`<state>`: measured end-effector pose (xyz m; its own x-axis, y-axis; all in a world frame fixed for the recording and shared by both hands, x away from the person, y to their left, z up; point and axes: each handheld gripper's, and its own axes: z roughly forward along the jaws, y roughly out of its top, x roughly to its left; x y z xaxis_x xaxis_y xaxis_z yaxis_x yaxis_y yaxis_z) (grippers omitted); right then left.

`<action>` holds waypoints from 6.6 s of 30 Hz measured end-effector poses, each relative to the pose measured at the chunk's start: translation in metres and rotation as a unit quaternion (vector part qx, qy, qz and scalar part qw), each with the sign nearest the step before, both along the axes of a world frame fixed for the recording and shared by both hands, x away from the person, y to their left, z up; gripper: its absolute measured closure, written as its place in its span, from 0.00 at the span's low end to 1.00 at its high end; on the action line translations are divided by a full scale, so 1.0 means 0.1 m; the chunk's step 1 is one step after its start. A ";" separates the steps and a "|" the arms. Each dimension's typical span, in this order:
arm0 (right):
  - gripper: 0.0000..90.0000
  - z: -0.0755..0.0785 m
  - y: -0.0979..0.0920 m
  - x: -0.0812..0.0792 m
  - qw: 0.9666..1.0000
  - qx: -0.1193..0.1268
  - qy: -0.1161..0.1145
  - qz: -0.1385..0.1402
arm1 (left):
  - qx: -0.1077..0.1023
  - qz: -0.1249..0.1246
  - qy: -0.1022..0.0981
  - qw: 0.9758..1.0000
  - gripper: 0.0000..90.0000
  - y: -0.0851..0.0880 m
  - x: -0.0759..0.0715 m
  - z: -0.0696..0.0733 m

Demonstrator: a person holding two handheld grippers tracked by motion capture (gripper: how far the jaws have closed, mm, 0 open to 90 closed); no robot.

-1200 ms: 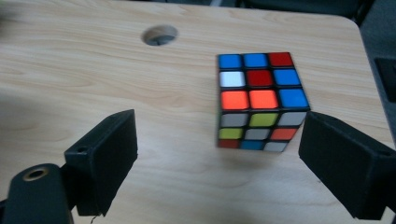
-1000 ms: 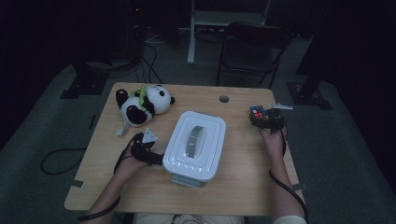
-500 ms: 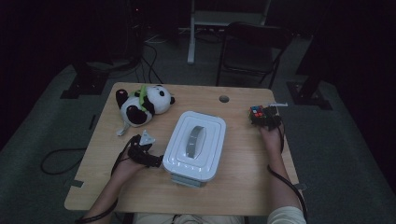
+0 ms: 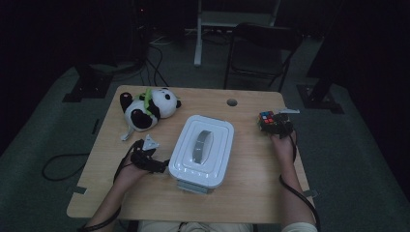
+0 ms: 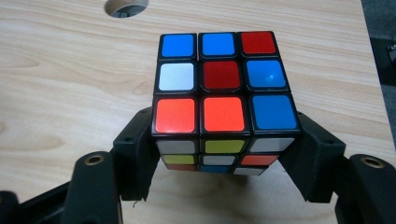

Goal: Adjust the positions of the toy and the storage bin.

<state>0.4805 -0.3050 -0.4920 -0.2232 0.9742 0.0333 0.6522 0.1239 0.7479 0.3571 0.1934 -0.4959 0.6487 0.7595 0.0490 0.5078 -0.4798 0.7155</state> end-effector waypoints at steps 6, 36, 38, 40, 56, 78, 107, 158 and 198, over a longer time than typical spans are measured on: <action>0.38 0.05 -0.01 -0.16 1.000 -0.003 -0.004 0.005 | 0.002 0.004 0.000 1.000 0.06 0.02 -0.01 0.00; 0.38 0.19 0.02 -1.22 0.999 -0.014 -0.020 0.022 | 0.008 0.008 0.008 1.000 0.06 0.11 -0.07 -0.04; 0.38 0.19 0.00 -1.29 1.000 -0.014 -0.021 0.019 | 0.007 0.008 0.009 1.000 0.06 0.11 -0.07 -0.04; 0.38 0.17 -0.02 -1.36 1.000 -0.015 -0.017 0.016 | 0.010 0.007 0.009 1.000 0.06 0.12 -0.08 -0.05; 0.38 0.01 -0.12 -1.80 1.000 -0.014 0.009 0.003 | 0.014 0.015 0.016 1.000 0.06 0.21 -0.15 -0.09; 0.37 -0.11 -0.14 -2.05 1.000 0.003 0.012 -0.003 | 0.010 0.018 0.020 1.000 0.06 0.24 -0.18 -0.11; 0.21 0.34 0.28 -1.83 0.994 0.022 -0.056 0.094 | 0.013 0.021 0.026 0.999 0.06 0.30 -0.18 -0.10; 0.16 -0.35 0.95 -1.73 0.982 -0.021 0.011 0.185 | -0.007 0.022 -0.016 1.000 0.06 0.51 0.27 0.69; 0.16 -0.35 0.95 -1.72 0.981 -0.021 0.010 0.191 | -0.002 0.111 0.011 0.994 0.22 0.63 1.90 0.75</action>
